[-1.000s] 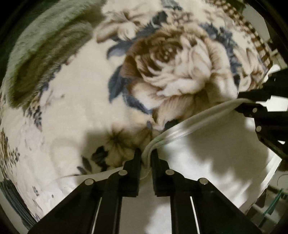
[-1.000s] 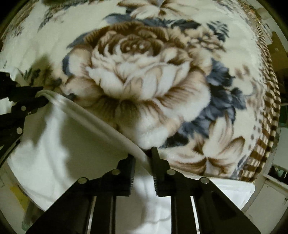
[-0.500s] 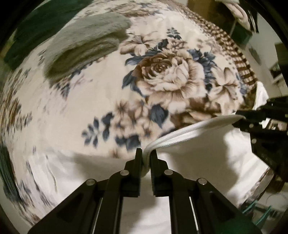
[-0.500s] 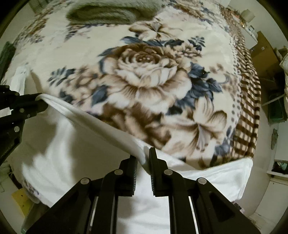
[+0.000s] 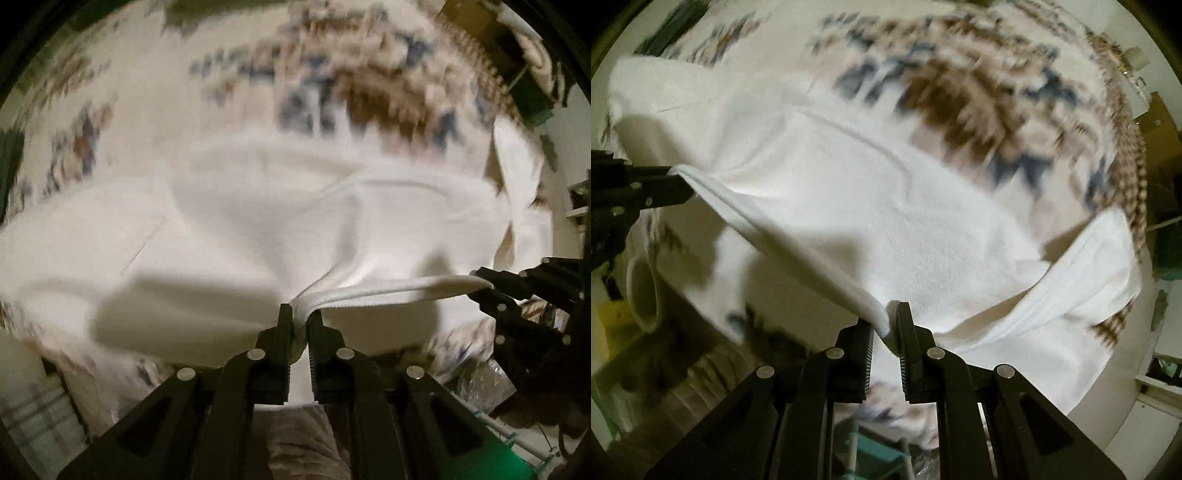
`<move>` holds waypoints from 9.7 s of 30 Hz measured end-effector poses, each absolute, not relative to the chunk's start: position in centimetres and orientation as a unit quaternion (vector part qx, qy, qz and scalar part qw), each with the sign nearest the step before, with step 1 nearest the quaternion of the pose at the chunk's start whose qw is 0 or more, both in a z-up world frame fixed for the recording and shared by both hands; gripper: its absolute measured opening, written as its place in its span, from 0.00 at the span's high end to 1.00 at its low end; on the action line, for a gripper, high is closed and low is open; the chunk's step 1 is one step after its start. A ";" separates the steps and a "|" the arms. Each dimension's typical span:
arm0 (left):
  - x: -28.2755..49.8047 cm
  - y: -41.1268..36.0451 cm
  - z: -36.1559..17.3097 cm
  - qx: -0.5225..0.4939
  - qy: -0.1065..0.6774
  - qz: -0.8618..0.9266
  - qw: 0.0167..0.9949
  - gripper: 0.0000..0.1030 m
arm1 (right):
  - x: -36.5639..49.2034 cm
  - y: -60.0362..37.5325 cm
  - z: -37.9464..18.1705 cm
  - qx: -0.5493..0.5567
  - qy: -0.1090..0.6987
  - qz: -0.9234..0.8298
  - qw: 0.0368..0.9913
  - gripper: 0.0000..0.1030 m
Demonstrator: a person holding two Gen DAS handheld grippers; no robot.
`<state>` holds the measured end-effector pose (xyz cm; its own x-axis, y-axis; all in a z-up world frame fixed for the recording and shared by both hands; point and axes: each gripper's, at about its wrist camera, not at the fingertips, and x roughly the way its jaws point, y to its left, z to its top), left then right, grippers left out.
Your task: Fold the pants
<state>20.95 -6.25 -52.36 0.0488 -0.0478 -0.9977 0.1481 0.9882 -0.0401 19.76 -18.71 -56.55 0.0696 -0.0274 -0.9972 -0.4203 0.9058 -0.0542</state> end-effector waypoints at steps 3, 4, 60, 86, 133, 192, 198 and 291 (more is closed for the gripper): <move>19.5 -6.5 -55.9 0.048 0.704 -0.053 0.707 0.90 | 17.7 -18.4 -59.5 -0.185 0.673 0.138 0.703 0.87; 19.2 -6.6 -57.0 0.058 0.714 -0.045 0.696 0.89 | 17.2 -18.3 -60.5 -0.191 0.676 0.138 0.698 0.82; 26.3 -17.9 -54.8 0.104 0.674 -0.004 0.731 0.35 | 10.1 -53.4 -61.6 0.459 0.551 -0.264 0.645 0.47; 25.6 -20.7 -55.2 0.125 0.674 -0.022 0.728 0.35 | 8.1 -54.0 -58.7 0.422 0.519 -0.294 0.683 0.75; 20.5 -22.7 -55.1 0.134 0.690 -0.050 0.710 0.35 | 2.9 -53.3 -62.4 0.534 0.506 -0.261 0.625 0.41; 20.9 -29.6 -61.2 0.090 0.704 -0.120 0.694 0.16 | 7.2 -60.0 -68.7 0.603 0.342 -0.112 0.711 0.80; 21.4 -25.7 -60.3 0.066 0.704 -0.094 0.701 0.16 | 6.7 -60.1 -64.4 0.565 0.328 -0.159 0.741 0.91; 24.1 15.1 -59.3 -0.170 0.641 -0.056 0.746 0.98 | 20.2 -18.9 -58.5 0.139 0.661 -0.075 0.734 0.15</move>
